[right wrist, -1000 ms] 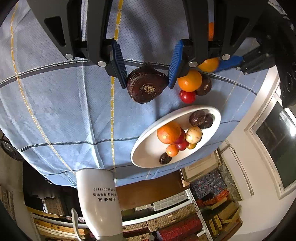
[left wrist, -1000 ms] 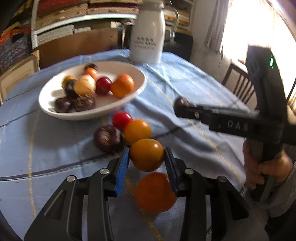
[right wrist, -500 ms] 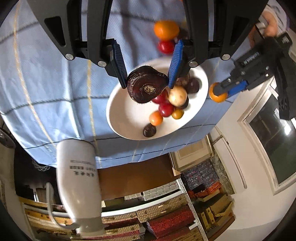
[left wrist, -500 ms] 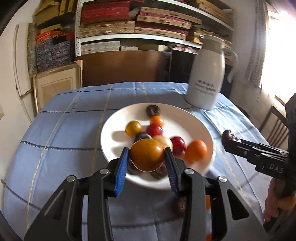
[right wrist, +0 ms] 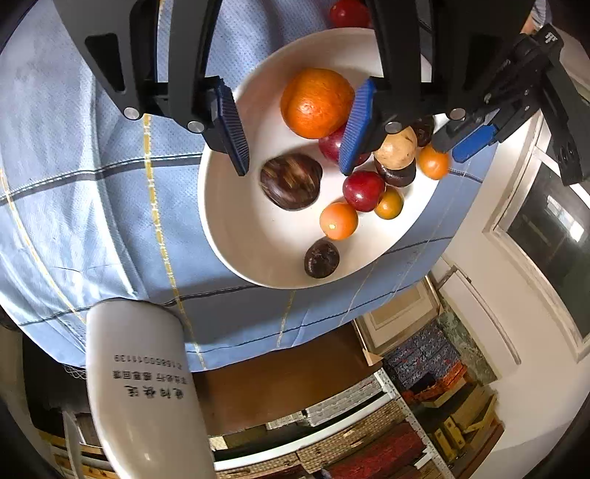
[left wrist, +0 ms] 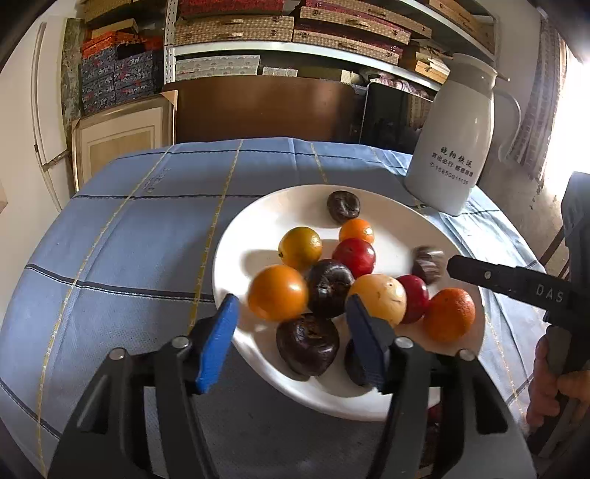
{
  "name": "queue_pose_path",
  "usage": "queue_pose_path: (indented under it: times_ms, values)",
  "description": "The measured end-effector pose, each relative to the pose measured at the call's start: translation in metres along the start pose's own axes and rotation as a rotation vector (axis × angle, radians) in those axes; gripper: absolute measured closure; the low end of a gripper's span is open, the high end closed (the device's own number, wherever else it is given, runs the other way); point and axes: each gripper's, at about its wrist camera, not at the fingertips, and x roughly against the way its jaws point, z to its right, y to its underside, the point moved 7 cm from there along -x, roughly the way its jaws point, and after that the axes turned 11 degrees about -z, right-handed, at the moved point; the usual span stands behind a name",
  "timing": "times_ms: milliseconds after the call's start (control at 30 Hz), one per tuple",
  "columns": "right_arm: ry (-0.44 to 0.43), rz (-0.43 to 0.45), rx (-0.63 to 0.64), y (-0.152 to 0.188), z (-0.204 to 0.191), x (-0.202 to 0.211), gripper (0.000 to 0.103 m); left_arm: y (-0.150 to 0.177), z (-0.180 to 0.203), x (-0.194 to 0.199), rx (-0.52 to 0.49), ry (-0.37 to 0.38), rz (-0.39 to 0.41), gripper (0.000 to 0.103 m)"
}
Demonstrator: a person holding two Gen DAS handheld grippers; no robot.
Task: Organize fruits
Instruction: 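Carry both fruits onto the plate and open both tools, then grasp an orange with the right tool while the left tool grasps a dark passion fruit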
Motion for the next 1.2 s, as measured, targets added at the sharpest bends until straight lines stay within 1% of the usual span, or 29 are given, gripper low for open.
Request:
queue_pose_path:
  times_ms: [67, 200, 267, 367, 433, 500, 567, 667, 767, 833, 900, 1167, 1200]
  values:
    - [0.002, 0.018, 0.008, 0.002, 0.000, 0.008, 0.052, 0.003, 0.002, 0.004, -0.006, 0.001, 0.006, 0.042]
    - [0.025, 0.058, 0.031, 0.013, -0.003, 0.027, 0.046, 0.015, 0.006, 0.014, -0.012, -0.005, 0.017, 0.028]
    - [0.034, 0.066, 0.047, 0.021, -0.005, 0.033, 0.046, 0.024, 0.009, 0.021, -0.020, -0.009, 0.021, 0.026]
    - [0.033, 0.067, 0.063, 0.037, -0.008, 0.041, 0.045, 0.038, 0.016, 0.029, -0.037, -0.008, 0.028, 0.021]
    - [0.028, 0.067, 0.070, 0.047, -0.010, 0.045, 0.043, 0.047, 0.022, 0.034, -0.058, -0.021, 0.034, 0.018]
    - [0.033, 0.067, 0.081, 0.059, -0.010, 0.050, 0.041, 0.055, 0.029, 0.038, -0.081, -0.033, 0.036, 0.016]
    - [0.047, 0.063, 0.090, 0.072, -0.008, 0.052, 0.041, 0.065, 0.038, 0.040, -0.112, -0.039, 0.034, 0.014]
    - [0.052, 0.056, 0.089, 0.082, -0.004, 0.053, 0.041, 0.079, 0.051, 0.042, -0.169, -0.054, 0.025, 0.013]
    - [0.046, 0.062, 0.071, 0.086, 0.001, 0.059, 0.040, 0.090, 0.061, 0.040, -0.232, -0.100, 0.017, 0.013]
    - [0.042, 0.067, 0.053, 0.087, 0.006, 0.063, 0.037, 0.094, 0.066, 0.037, -0.262, -0.126, 0.009, 0.012]
    - [0.041, 0.070, 0.042, 0.089, 0.009, 0.065, 0.035, 0.097, 0.068, 0.035, -0.275, -0.139, 0.000, 0.012]
    - [0.047, 0.067, 0.061, 0.089, 0.004, 0.065, 0.035, 0.096, 0.071, 0.025, -0.287, -0.117, -0.042, 0.012]
    - [0.048, 0.067, 0.063, 0.089, 0.004, 0.065, 0.035, 0.095, 0.071, 0.021, -0.287, -0.116, -0.055, 0.010]
